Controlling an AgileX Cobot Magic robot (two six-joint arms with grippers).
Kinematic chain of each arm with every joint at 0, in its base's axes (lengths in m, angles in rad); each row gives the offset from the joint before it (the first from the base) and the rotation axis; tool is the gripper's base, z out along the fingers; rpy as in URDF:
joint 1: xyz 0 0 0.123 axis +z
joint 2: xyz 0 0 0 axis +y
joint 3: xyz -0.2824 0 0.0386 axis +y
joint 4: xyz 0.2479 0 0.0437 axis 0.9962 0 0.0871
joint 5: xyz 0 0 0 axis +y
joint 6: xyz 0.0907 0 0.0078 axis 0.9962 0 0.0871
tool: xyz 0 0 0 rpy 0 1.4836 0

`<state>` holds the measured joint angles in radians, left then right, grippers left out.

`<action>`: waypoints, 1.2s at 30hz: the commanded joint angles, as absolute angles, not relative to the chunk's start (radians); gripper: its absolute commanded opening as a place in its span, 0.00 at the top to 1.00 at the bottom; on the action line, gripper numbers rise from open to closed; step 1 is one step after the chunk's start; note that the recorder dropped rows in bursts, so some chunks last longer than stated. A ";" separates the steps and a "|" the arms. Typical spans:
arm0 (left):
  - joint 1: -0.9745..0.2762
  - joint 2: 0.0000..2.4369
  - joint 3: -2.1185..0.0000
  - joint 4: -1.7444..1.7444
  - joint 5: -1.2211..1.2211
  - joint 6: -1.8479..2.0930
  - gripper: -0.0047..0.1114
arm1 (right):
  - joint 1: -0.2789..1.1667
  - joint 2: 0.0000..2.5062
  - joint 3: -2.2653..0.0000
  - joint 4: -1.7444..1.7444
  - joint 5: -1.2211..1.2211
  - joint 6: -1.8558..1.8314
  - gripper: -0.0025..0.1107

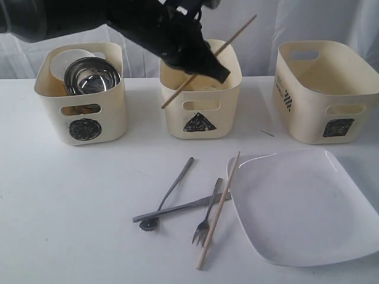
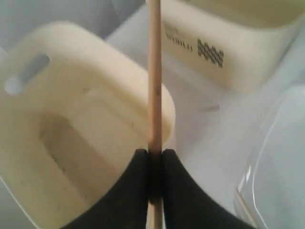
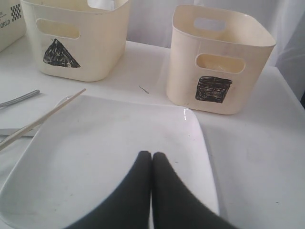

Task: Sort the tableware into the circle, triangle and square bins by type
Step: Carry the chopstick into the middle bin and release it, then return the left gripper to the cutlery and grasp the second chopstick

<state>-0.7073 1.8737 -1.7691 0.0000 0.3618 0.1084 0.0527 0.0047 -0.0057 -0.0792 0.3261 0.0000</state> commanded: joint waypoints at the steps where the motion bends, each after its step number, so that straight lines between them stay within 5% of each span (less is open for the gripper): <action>1: -0.709 1.863 -1.795 0.006 0.162 0.145 0.96 | 0.050 0.000 0.000 -0.079 0.316 0.000 0.98; 18: -0.656 2.124 -1.819 0.006 -0.209 0.266 0.96 | 0.050 0.000 0.000 -0.079 0.316 0.000 0.98; 21: -0.651 2.132 -1.821 0.000 -0.200 0.224 0.85 | 0.050 0.000 0.000 -0.079 0.316 0.000 0.98; 25: -0.651 2.091 -1.821 0.000 0.033 0.063 0.53 | 0.050 0.000 0.000 -0.079 0.316 0.000 0.98; 36: -0.662 1.913 -1.821 -0.044 0.554 0.073 0.53 | 0.050 0.000 0.000 -0.079 0.316 0.000 0.98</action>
<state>-0.6522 1.9655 -1.8148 -0.0099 0.4192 0.0696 0.0527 0.0047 -0.0057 -0.0792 0.3261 0.0000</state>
